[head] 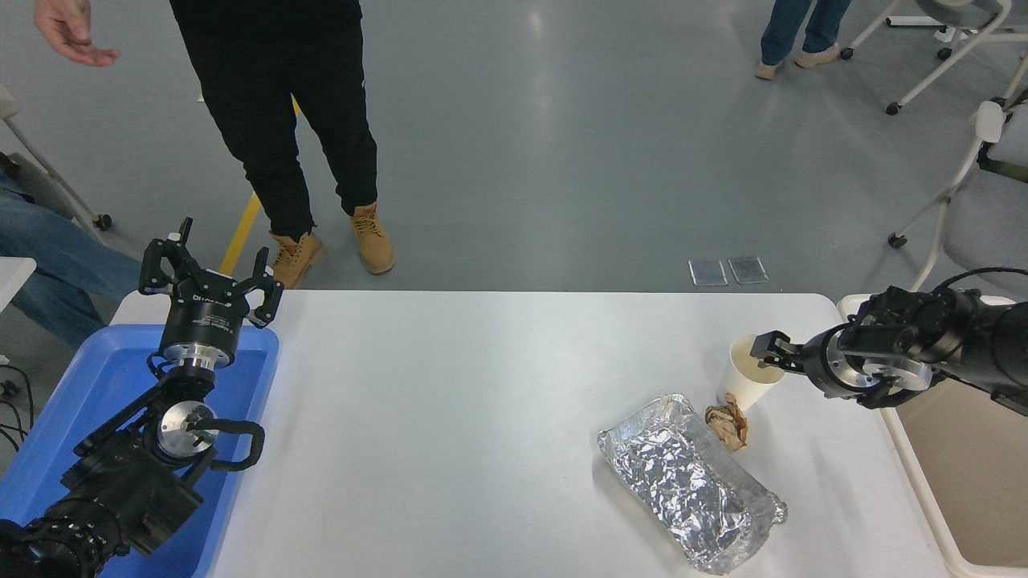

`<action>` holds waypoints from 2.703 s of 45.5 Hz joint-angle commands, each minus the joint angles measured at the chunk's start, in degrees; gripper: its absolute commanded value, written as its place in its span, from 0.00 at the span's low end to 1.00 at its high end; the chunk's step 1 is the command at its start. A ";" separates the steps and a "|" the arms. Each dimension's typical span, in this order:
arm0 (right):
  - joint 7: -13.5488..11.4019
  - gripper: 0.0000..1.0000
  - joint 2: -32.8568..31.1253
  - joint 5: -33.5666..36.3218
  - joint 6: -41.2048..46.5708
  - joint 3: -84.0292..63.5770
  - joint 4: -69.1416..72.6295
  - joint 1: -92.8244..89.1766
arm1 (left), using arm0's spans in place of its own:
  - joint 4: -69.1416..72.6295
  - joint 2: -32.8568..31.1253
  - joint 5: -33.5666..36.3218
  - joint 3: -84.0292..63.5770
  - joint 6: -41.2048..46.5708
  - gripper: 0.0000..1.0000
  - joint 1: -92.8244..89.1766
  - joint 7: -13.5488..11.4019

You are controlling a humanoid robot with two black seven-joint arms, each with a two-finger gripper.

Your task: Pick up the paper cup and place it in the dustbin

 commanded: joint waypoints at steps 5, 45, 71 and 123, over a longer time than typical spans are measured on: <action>0.28 0.35 0.86 -0.04 -1.70 0.28 -0.45 -1.59 | -0.03 0.00 -0.01 0.00 -0.07 0.99 0.00 0.00; 0.36 0.00 -1.15 0.14 -1.08 0.63 2.80 8.94 | -0.03 0.00 -0.01 0.00 0.01 0.99 0.00 0.00; 0.28 0.00 -15.39 -0.83 7.70 0.54 14.85 35.23 | -0.03 0.00 -0.01 0.00 0.01 0.99 0.00 0.00; 0.19 0.00 -20.49 15.26 -21.99 15.03 -14.77 -8.61 | -0.03 0.00 -0.01 0.00 0.01 0.99 0.00 0.00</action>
